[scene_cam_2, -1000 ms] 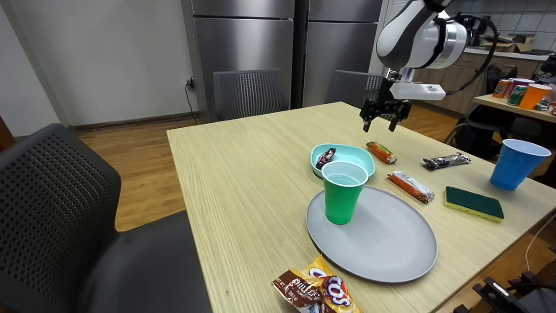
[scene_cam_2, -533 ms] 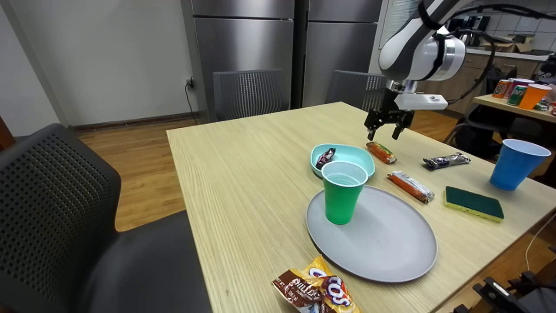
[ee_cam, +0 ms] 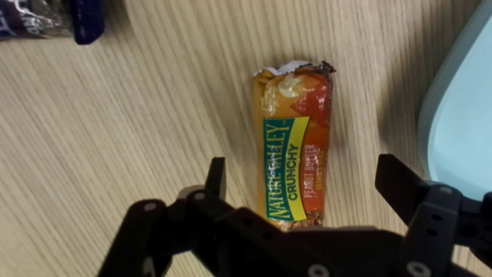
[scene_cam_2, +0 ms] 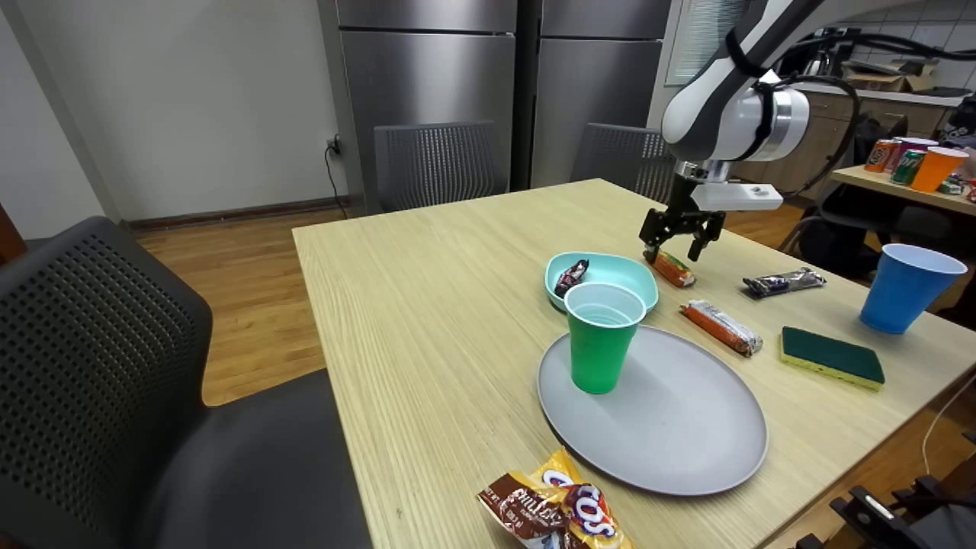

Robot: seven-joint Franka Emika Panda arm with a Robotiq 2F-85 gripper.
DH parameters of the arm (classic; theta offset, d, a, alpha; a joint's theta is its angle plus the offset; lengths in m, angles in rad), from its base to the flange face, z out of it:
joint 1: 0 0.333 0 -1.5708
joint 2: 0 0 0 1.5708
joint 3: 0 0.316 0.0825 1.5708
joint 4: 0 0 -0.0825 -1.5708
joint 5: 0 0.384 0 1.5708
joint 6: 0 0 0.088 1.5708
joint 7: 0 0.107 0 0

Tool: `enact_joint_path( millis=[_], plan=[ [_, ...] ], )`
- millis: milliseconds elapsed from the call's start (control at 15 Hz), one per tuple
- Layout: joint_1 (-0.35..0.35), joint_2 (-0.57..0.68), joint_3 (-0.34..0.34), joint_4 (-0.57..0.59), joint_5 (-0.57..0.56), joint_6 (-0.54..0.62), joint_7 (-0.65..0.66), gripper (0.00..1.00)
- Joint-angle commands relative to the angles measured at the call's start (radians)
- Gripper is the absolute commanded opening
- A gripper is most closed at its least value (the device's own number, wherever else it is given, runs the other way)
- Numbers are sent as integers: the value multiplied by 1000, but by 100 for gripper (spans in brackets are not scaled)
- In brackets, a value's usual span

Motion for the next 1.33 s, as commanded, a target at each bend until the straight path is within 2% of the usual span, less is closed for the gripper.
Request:
enact_joint_path(
  millis=[0, 67, 533, 800, 1267],
  plan=[
    [-8, 23, 5, 41, -16, -25, -12, 75],
    [-9, 24, 6, 42, -15, -22, -12, 74],
    [-15, 3, 17, 26, -7, -4, -21, 18],
    [-21, -39, 26, -15, -3, 16, -34, 16],
    [11, -172, 23, -100, -6, 39, -6, 16]
  ],
)
